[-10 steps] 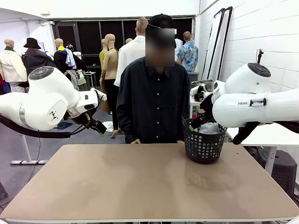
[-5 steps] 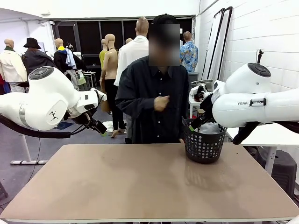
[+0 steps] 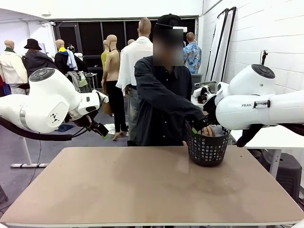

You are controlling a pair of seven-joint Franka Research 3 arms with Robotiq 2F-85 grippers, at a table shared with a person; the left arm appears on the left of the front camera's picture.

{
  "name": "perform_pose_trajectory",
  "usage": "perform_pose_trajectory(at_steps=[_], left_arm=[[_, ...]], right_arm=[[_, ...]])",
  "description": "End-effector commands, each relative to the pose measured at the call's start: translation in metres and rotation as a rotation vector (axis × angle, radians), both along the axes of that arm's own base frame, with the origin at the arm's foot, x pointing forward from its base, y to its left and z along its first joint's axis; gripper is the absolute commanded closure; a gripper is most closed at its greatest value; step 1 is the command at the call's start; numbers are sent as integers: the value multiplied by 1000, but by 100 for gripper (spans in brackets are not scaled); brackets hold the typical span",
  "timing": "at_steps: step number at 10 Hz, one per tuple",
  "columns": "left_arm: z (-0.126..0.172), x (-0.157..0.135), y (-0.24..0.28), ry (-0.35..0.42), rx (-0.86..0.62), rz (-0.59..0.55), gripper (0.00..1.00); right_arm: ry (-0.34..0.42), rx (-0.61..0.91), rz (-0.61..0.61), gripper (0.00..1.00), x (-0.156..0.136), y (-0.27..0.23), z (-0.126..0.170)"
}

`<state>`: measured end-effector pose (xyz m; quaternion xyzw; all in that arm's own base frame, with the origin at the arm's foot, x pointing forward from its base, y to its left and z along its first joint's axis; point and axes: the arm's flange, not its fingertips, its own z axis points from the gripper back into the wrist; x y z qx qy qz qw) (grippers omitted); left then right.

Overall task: Fold the training pants.
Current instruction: Grab both ends of the Training pants handed by a person.

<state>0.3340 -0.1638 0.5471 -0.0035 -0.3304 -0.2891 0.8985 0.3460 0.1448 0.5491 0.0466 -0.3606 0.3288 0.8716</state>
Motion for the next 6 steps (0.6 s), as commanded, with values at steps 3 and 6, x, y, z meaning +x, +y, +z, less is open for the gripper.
perform_pose_trajectory(at_steps=[3,6], left_arm=[[0,0,0,-3,7,-9,0],[0,0,0,-3,7,-9,0]], right_arm=[[-3,1,0,0,0,0,0],[-3,1,0,0,0,0,0]])
